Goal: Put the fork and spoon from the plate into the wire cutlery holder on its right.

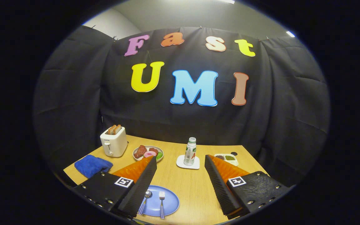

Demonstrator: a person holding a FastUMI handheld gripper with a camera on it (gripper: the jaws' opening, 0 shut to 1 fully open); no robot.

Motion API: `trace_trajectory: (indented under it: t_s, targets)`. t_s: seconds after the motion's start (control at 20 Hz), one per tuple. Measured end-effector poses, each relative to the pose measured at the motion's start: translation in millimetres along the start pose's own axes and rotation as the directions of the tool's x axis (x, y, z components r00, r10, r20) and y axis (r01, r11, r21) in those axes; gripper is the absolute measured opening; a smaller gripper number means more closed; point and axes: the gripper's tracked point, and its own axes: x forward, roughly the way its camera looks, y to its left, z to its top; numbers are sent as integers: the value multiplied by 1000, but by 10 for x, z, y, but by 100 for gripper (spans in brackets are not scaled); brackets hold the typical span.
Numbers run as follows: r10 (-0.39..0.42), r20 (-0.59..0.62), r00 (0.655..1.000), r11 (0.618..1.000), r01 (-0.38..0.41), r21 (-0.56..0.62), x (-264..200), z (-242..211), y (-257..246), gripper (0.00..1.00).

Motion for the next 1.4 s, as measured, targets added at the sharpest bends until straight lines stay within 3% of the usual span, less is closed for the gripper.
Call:
trace_trajectory:
  t_s: [0.25, 0.5, 1.1, 1.4]
  targets:
    - [53, -204, 978, 997, -62, -39, 228, -552, 90, 95]
    - [84, -424, 902, 987, -135, -91, 309, -1163, 164, 95]
    - [113, -606, 787, 965, -233, -123, 359, -1913, 416, 95]
    - [133, -743, 656, 958, -276, -72, 319, -2369, 525, 95]
